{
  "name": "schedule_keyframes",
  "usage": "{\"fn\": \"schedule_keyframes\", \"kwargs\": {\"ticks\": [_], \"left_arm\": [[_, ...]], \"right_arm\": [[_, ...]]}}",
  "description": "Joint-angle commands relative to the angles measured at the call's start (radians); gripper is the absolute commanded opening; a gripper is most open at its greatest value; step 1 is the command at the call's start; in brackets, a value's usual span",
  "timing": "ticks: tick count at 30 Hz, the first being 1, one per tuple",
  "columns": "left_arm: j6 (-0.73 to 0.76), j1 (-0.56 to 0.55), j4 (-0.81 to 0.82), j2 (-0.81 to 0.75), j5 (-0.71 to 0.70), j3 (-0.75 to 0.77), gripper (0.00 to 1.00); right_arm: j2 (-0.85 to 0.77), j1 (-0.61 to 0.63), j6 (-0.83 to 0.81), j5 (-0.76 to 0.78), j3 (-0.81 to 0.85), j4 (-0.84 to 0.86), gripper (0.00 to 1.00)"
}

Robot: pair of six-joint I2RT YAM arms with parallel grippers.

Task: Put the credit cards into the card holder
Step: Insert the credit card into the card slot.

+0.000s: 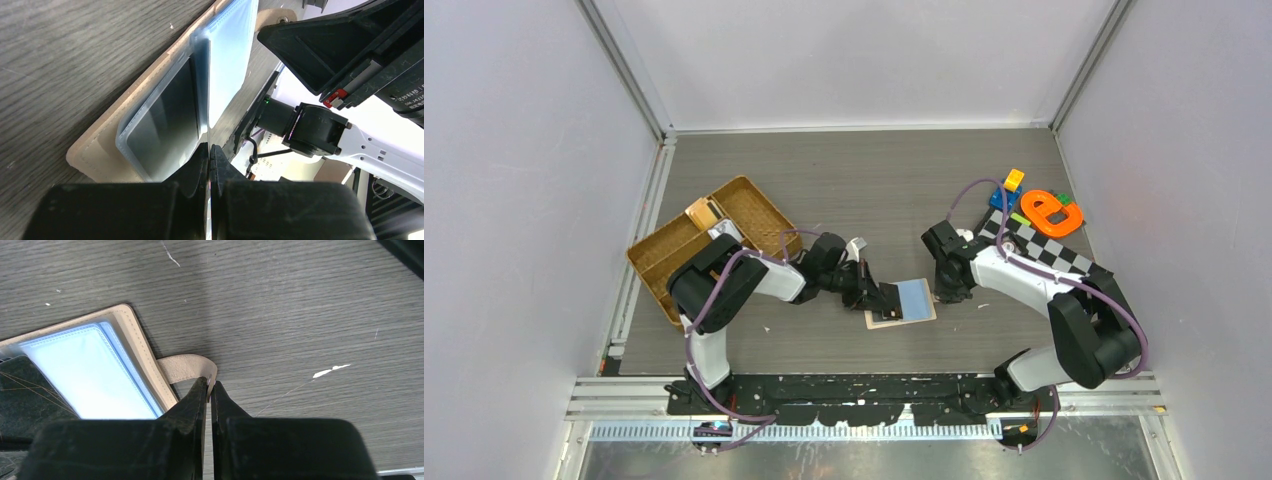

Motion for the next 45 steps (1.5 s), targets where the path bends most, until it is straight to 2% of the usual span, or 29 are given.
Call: {"fn": "schedule_keyframes", "kwargs": {"ticks": [1, 45], "left_arm": [[-0.008, 0.006, 0.064, 0.006, 0.021, -0.007, 0.0], [-0.021, 0.007, 0.152, 0.068, 0.043, -0.027, 0.0]], "right_arm": [[0.008, 0.001, 0.018, 0.025, 0.017, 0.005, 0.01], [0.01, 0.001, 0.022, 0.029, 0.021, -0.007, 0.01]]}}
